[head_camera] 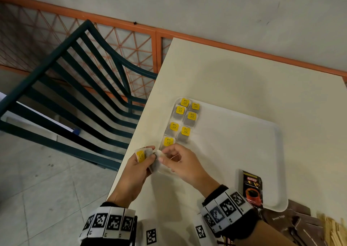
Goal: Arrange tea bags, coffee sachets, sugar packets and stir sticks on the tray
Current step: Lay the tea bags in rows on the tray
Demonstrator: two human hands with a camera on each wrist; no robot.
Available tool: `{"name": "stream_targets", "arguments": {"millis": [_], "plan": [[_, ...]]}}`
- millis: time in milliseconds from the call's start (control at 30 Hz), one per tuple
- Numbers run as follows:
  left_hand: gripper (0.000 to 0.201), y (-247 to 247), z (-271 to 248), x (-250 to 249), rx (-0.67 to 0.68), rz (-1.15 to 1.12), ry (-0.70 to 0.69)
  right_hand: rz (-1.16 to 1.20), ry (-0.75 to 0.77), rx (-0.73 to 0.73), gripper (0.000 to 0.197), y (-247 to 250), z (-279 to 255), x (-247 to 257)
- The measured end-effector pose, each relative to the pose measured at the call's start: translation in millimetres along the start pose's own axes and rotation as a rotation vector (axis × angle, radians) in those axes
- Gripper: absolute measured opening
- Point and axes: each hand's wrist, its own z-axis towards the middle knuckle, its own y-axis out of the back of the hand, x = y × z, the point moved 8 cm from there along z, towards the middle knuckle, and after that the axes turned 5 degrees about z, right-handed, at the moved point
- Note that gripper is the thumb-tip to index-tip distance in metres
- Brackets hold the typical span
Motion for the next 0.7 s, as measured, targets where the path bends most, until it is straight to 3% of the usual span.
{"name": "stream_targets", "arguments": {"millis": [100, 267, 333, 433, 533, 700], "plan": [[0.021, -5, 0, 2, 0.018, -0.035, 0.008, 0.091, -0.041, -0.022, 0.020, 6, -2, -4], [0.019, -9, -5, 0, 0.036, -0.027, 0.012, 0.167, -0.116, -0.019, 0.016, 15, -7, -9], [0.018, -5, -5, 1, -0.007, -0.003, 0.016, 0.135, -0.056, -0.104, 0.012, 25, -7, -8], [0.017, 0, -4, 6, -0.049, 0.016, 0.063, -0.019, 0.176, -0.238, 0.014, 39, -13, 8], [0.012, -9, -4, 6, -0.007, -0.063, 0.099, -0.107, 0.289, -0.169, 0.015, 30, -21, 17], [0.006, -15, -4, 2, -0.018, 0.033, 0.028, -0.040, 0.272, -0.068, 0.018, 22, -25, 9]]}}
